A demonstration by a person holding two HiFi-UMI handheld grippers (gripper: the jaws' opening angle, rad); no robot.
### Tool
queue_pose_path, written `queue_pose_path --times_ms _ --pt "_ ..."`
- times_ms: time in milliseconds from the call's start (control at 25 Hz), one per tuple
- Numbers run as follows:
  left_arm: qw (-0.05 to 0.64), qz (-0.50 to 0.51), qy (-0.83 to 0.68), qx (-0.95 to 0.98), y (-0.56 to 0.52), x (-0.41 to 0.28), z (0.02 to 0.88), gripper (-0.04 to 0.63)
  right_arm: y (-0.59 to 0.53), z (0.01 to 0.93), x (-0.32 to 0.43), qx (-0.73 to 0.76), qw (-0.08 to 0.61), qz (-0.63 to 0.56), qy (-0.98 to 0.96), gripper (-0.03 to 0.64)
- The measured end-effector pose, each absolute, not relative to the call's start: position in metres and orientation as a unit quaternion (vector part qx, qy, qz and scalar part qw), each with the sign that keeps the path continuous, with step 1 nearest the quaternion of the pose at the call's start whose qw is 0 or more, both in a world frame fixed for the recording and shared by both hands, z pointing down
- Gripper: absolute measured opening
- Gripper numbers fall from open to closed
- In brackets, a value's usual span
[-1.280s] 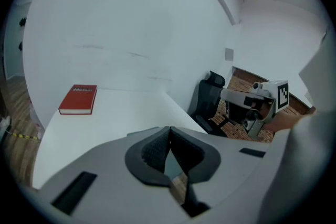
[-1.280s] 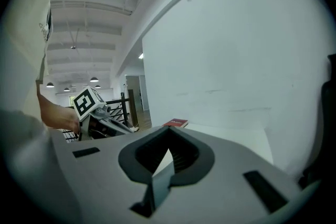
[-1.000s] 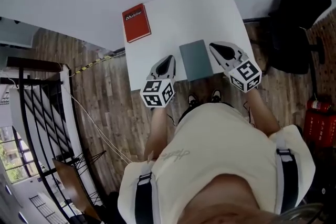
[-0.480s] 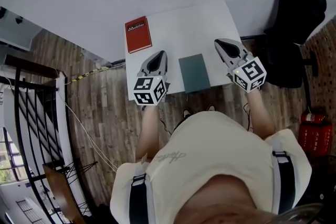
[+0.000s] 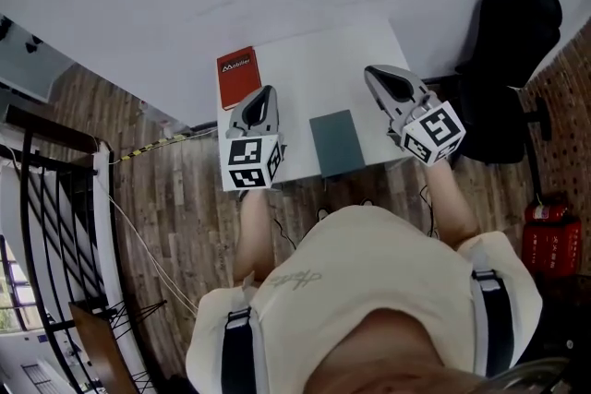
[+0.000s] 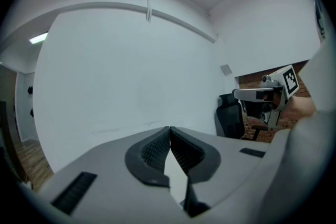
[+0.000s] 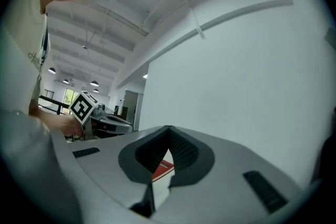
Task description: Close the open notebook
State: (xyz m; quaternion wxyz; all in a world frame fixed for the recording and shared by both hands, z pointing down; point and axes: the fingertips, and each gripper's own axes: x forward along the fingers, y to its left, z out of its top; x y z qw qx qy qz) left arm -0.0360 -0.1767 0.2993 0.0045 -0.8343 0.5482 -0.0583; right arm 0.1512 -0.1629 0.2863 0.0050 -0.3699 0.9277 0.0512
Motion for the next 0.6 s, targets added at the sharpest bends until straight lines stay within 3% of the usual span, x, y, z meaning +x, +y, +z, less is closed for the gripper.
queue_pose_path --times_ms 600 --pt "0.002 -0.040 0.579 -0.814 -0.174 -0.068 0.293 0.020 -0.173 0.275 0.137 -0.366 -0.015 0.082 0.927 0.008"
